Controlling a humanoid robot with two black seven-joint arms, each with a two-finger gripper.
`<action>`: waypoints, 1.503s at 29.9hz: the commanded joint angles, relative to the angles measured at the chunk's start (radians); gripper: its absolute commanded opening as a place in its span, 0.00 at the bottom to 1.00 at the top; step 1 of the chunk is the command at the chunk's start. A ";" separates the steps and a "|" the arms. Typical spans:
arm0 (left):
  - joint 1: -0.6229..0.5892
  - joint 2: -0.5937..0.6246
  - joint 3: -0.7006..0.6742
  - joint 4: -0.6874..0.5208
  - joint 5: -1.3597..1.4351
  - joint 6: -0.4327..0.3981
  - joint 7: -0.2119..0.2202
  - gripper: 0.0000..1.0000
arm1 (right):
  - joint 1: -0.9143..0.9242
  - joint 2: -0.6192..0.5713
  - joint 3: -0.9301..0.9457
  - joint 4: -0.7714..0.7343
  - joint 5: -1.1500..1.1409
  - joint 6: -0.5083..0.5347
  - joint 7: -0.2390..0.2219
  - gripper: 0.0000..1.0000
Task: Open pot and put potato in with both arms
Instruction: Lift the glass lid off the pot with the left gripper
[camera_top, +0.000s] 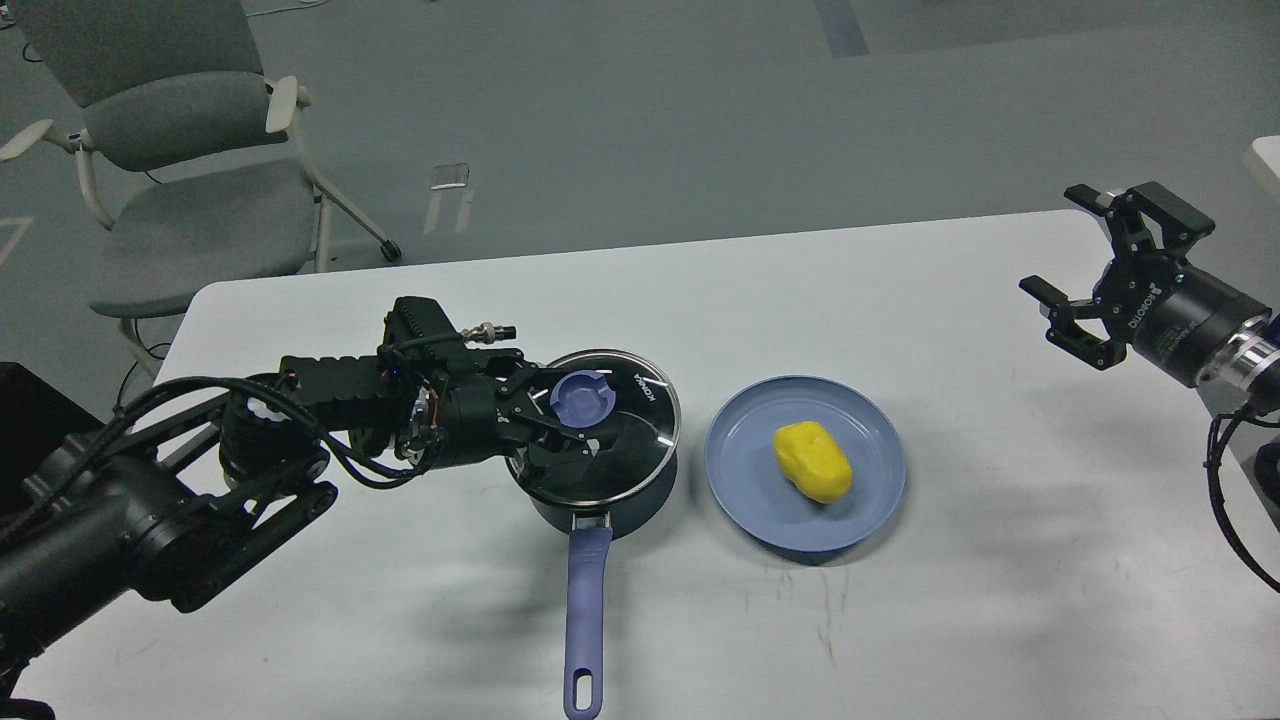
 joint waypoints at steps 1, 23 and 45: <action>0.000 -0.003 0.000 0.001 0.000 0.017 0.002 0.39 | 0.000 0.000 -0.002 0.000 -0.001 0.000 0.000 1.00; 0.002 0.361 0.043 -0.074 -0.054 0.129 -0.003 0.21 | -0.008 0.000 -0.003 0.000 0.000 0.000 0.000 1.00; 0.167 0.384 0.066 0.190 -0.177 0.266 -0.003 0.24 | -0.009 -0.003 -0.002 0.003 0.002 0.000 0.000 1.00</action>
